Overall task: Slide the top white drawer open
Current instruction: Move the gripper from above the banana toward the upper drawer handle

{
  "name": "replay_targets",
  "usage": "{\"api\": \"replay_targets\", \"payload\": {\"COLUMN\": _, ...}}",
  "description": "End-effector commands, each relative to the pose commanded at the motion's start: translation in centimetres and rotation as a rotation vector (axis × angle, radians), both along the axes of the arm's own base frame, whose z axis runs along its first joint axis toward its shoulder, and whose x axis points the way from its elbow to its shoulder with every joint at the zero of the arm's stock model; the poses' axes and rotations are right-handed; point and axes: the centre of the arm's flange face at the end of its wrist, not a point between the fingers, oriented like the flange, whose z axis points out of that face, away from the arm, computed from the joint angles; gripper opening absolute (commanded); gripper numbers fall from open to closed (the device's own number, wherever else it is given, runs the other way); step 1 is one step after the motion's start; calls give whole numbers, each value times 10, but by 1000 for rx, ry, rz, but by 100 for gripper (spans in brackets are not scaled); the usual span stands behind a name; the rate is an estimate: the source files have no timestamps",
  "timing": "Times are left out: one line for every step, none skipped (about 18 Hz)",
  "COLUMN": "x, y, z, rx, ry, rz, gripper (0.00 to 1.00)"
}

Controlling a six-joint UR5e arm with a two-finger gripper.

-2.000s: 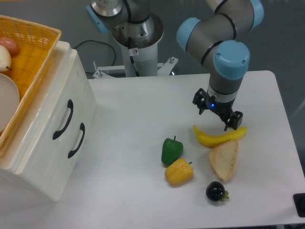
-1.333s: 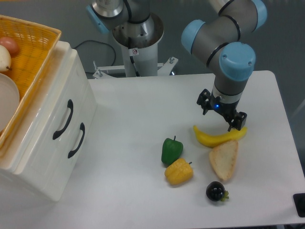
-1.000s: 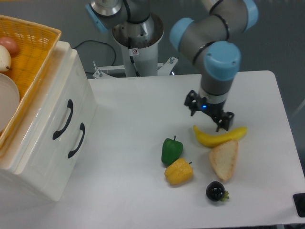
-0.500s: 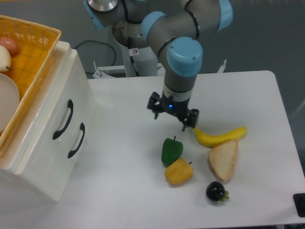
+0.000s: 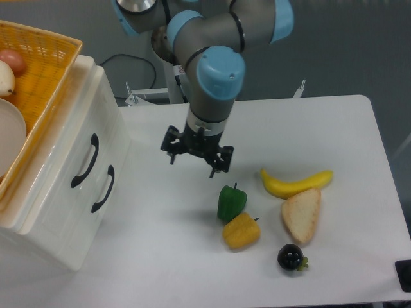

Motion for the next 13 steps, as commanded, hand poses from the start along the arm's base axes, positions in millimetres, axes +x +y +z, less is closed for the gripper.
{"api": "replay_targets", "payload": {"x": 5, "y": 3, "z": 3, "rx": 2, "ry": 0, "rz": -9, "gripper": 100}}
{"api": "replay_targets", "payload": {"x": 9, "y": 5, "z": 5, "rx": 4, "ry": -2, "rz": -11, "gripper": 100}}
{"api": "replay_targets", "payload": {"x": 11, "y": 6, "z": 7, "rx": 2, "ry": -13, "rz": -8, "gripper": 100}}
{"api": "replay_targets", "payload": {"x": 13, "y": 7, "z": 7, "rx": 7, "ry": -38, "rz": -5, "gripper": 100}}
{"api": "replay_targets", "payload": {"x": 16, "y": 8, "z": 8, "rx": 15, "ry": -60, "rz": -6, "gripper": 100}}
{"api": "replay_targets", "payload": {"x": 18, "y": 10, "z": 10, "rx": 28, "ry": -69, "rz": -8, "gripper": 100}}
{"api": "replay_targets", "payload": {"x": 21, "y": 12, "z": 11, "rx": 33, "ry": -75, "rz": -12, "gripper": 100}}
{"api": "replay_targets", "payload": {"x": 27, "y": 15, "z": 12, "rx": 31, "ry": -70, "rz": -23, "gripper": 100}}
{"api": "replay_targets", "payload": {"x": 29, "y": 16, "z": 13, "rx": 30, "ry": -67, "rz": -26, "gripper": 100}}
{"api": "replay_targets", "payload": {"x": 30, "y": 18, "z": 15, "rx": 30, "ry": -67, "rz": -13, "gripper": 100}}
{"api": "replay_targets", "payload": {"x": 32, "y": 20, "z": 19, "rx": 30, "ry": -68, "rz": 10, "gripper": 100}}
{"api": "replay_targets", "payload": {"x": 39, "y": 23, "z": 24, "rx": 37, "ry": -69, "rz": 15, "gripper": 100}}
{"api": "replay_targets", "payload": {"x": 45, "y": 27, "z": 25, "rx": 37, "ry": -70, "rz": 10, "gripper": 100}}
